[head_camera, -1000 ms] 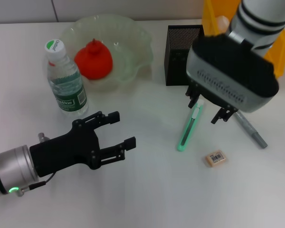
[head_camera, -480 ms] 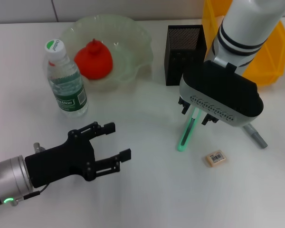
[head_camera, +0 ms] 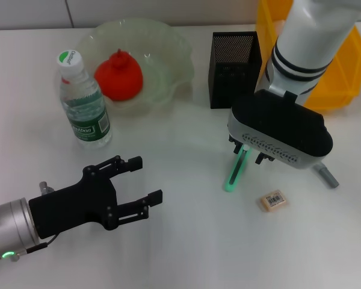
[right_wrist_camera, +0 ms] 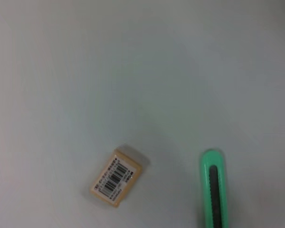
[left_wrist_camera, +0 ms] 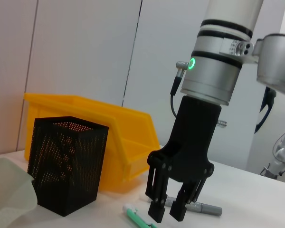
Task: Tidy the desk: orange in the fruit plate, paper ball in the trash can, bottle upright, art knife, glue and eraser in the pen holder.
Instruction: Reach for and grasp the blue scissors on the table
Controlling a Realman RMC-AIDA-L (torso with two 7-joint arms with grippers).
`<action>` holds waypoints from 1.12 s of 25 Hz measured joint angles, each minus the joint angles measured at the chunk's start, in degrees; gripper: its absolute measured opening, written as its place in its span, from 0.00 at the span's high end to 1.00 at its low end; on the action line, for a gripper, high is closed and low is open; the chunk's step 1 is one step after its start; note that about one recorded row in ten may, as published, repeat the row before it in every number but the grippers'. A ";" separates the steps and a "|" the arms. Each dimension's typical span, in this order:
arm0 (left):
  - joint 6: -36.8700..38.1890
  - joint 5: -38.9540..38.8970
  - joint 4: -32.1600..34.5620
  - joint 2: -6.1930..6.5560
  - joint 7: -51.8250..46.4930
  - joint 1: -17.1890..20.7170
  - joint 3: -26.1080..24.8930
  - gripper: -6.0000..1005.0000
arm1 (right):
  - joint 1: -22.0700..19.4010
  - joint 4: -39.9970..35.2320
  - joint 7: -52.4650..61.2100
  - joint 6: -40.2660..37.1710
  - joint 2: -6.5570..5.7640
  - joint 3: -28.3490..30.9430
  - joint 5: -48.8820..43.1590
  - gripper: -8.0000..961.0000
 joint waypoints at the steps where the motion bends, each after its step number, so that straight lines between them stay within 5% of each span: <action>1: -0.03 0.00 0.00 0.00 -0.02 0.02 -0.01 0.19 | 0.03 -0.37 -0.21 0.47 0.00 -0.13 0.07 0.52; 28: -1.21 -0.57 -0.29 -0.39 0.53 -0.99 -0.32 0.19 | 1.51 -7.37 -2.47 7.26 -0.06 -1.59 2.62 0.62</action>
